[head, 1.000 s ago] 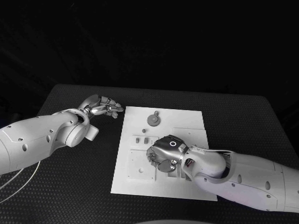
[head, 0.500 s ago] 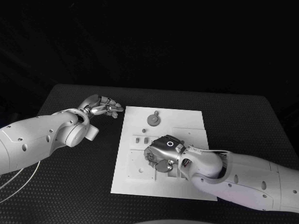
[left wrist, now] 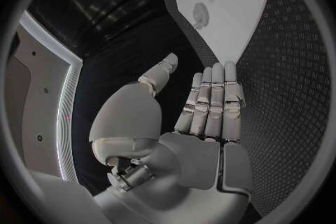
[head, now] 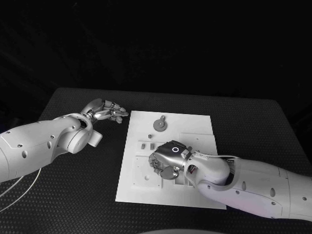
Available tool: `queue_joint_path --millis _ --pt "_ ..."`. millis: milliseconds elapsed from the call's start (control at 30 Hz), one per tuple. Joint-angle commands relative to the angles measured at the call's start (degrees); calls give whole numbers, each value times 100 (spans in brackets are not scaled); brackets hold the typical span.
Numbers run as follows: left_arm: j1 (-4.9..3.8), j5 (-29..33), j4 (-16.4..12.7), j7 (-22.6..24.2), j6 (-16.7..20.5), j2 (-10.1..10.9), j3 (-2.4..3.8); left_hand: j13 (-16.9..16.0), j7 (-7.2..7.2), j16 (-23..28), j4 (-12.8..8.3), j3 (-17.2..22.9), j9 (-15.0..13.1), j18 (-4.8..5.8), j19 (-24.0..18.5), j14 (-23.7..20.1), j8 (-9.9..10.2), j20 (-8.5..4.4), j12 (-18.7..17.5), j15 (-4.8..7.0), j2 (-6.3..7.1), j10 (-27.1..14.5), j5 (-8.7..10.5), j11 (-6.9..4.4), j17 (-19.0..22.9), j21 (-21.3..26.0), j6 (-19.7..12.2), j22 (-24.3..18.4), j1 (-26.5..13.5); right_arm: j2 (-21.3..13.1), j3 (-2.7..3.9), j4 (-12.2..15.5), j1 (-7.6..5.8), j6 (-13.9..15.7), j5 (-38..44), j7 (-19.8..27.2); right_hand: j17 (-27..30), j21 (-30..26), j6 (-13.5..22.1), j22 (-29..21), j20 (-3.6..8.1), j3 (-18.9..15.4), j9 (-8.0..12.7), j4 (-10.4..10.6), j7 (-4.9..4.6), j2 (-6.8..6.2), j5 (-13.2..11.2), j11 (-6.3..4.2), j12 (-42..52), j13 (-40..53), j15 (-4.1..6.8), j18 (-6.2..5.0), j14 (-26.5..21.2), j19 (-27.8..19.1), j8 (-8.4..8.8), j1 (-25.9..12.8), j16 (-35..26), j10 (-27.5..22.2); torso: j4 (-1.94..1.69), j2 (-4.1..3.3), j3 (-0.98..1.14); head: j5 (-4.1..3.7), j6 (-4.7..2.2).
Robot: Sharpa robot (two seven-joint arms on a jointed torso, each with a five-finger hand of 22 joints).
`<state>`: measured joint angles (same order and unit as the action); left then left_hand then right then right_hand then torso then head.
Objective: Assemble the parts on the task board
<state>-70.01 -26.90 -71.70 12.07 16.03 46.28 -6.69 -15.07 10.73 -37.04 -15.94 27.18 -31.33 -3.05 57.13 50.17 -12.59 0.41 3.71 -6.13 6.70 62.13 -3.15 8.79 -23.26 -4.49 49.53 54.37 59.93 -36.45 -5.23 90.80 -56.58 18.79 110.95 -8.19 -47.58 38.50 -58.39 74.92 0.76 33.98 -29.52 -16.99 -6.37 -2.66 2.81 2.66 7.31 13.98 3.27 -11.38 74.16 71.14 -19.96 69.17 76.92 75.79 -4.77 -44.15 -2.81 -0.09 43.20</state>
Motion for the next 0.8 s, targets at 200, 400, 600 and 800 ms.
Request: queue_joint_path --millis 200,400,600,800 --pt "-6 28 -9 32 -60 -9 4 8 7 31 4 -24 9 -105 25 40 -27 21 20 -19 -53 -51 13 4 -14 25 -47 -9 -26 -20 -30 -32 33 -275 103 5 -1 -39 -27 103 17 -10 1 27 -25 14 25 -43 -26 13 87 -362 -64 -32 -11 1 7 114 0 0 8 -4 12" --pt "-5 28 -8 32 -60 -7 4 10 7 35 5 -25 10 -105 25 40 -28 21 19 -19 -53 -51 13 5 -19 27 -47 -10 -27 -58 -30 -31 33 -263 109 -4 0 -41 -27 103 17 -10 -2 26 -25 14 25 -43 -29 16 87 -362 -64 -34 -10 -1 5 114 5 -5 13 -4 18" --pt "-5 28 -6 35 -63 -10 4 11 7 39 5 -26 10 -105 25 40 -29 21 20 -19 -54 -52 13 5 -25 28 -48 -11 -26 -81 -30 -35 33 -256 115 -4 1 -42 -27 104 16 -11 -4 26 -25 14 25 -43 -31 19 87 -362 -64 -35 -9 -3 3 116 3 -2 10 -9 20" --pt "-5 28 0 34 -67 -12 4 12 7 43 5 -27 11 -105 25 41 -29 22 19 -19 -54 -53 13 5 -30 29 -49 -11 -26 -77 -30 -48 33 -221 115 -1 2 -42 -28 104 15 -11 -6 26 -25 14 25 -43 -34 22 87 -362 -64 -35 -9 -5 2 117 3 -2 10 -16 18"
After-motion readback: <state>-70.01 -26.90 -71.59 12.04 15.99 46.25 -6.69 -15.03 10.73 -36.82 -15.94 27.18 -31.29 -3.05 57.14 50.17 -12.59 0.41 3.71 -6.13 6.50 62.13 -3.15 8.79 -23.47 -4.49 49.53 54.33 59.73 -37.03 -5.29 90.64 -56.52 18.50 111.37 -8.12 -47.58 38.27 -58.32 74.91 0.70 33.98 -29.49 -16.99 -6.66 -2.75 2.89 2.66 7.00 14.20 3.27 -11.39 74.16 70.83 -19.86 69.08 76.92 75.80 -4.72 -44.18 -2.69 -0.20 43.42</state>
